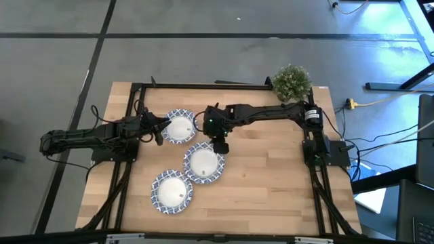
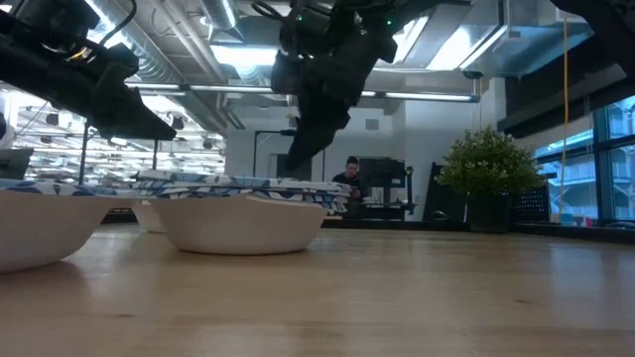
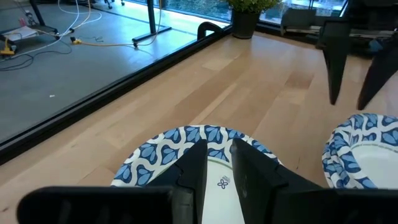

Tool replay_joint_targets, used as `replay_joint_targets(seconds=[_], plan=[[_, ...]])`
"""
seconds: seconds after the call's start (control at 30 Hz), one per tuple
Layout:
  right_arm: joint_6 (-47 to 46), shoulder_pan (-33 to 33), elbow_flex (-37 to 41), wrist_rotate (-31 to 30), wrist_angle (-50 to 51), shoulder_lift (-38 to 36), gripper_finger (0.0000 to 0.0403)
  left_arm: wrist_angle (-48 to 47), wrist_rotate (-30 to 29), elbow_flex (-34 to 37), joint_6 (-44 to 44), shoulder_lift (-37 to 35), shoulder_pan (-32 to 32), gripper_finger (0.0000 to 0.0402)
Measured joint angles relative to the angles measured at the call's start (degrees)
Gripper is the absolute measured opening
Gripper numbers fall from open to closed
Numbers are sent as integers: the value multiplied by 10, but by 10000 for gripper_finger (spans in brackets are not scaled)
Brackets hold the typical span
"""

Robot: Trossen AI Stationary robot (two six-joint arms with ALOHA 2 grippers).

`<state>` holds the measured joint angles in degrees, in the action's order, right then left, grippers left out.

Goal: Nest bowls inside each other
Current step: Stack the white patterned bowl on top of the other white patterned bowls

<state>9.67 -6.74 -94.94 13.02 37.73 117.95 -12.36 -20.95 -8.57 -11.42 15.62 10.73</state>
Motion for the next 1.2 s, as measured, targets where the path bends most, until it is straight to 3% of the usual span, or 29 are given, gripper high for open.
replay_joint_targets(seconds=[0.33, 0.87, 1.07, 1.2], plan=[[-1, 0, -8, -14, -27, 0, 124, 0, 0, 0, 0, 0, 0, 69], [28, -22, -174, -13, 7, -1, 124, 31, -9, 0, 0, 0, 0, 69], [25, -51, -172, 66, 49, -4, 124, 30, -9, 0, 0, 0, 0, 69], [21, -63, -159, 85, 70, -6, 124, 30, -9, 0, 0, 0, 0, 69]])
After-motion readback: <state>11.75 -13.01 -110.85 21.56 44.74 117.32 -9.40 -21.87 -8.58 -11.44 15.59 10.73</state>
